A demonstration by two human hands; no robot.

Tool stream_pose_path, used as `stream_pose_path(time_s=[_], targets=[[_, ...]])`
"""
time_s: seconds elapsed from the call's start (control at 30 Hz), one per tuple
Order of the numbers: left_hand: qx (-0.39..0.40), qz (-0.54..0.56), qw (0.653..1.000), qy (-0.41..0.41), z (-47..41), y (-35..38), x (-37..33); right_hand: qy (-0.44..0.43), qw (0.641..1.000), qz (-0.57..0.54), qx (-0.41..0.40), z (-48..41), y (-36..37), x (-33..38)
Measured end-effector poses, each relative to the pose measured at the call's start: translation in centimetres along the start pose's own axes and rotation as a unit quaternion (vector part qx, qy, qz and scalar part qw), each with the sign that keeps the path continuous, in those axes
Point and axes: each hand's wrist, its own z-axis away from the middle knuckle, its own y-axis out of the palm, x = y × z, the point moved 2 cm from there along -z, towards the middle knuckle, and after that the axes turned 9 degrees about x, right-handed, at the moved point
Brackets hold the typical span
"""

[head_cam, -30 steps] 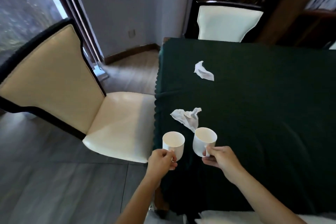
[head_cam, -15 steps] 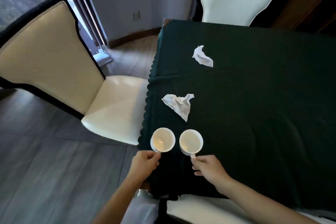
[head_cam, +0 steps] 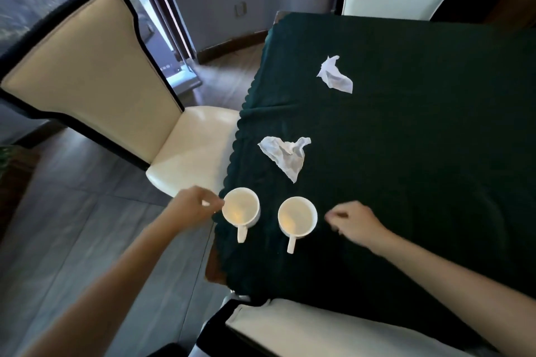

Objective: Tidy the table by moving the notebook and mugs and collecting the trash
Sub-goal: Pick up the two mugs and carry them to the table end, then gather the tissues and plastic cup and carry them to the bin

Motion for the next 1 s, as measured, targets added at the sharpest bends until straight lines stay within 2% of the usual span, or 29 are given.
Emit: stream_pose_path(time_s=[0.13, 0.27, 0.33, 0.47, 0.63, 0.73, 0.83, 0.9, 1.0], targets=[[-0.019, -0.003, 1.000, 0.024, -3.1, -2.5, -5.0, -0.029, 0.999, -0.001, -0.018, -5.1, -3.1, 2.6], [-0.011, 0.011, 0.999, 0.040, -6.4, -1.5, -9.4, -0.063, 0.995, 0.045, -0.066, -10.4, -4.4, 5.5], [-0.009, -0.003, 0.999, 0.045, -7.2, -0.8, -10.9, -0.065, 0.994, 0.034, -0.081, -12.1, -4.6, 6.7], [0.003, -0.027, 0.999, 0.046, -8.5, 1.0, -12.9, -0.058, 0.997, -0.021, -0.051, -14.3, -4.1, 8.2], [0.006, -0.051, 0.999, 0.016, -11.1, 2.6, -12.2, -0.086, 0.994, -0.057, -0.033, -16.5, -3.8, 9.1], [0.012, -0.031, 0.999, 0.018, -12.6, 2.7, -12.7, -0.076, 0.985, -0.143, 0.065, -16.7, -4.6, 9.2], [0.045, 0.028, 0.998, 0.029, -14.0, 2.9, -13.5, -0.111, 0.938, -0.241, 0.222, -16.1, -6.2, 9.5], [0.056, 0.090, 0.993, 0.052, -15.0, 3.5, -14.1, -0.129, 0.913, -0.284, 0.261, -16.5, -7.7, 9.1], [0.047, 0.186, 0.979, 0.068, -16.1, 4.8, -15.1, -0.138, 0.897, -0.322, 0.270, -17.6, -9.9, 8.3]])
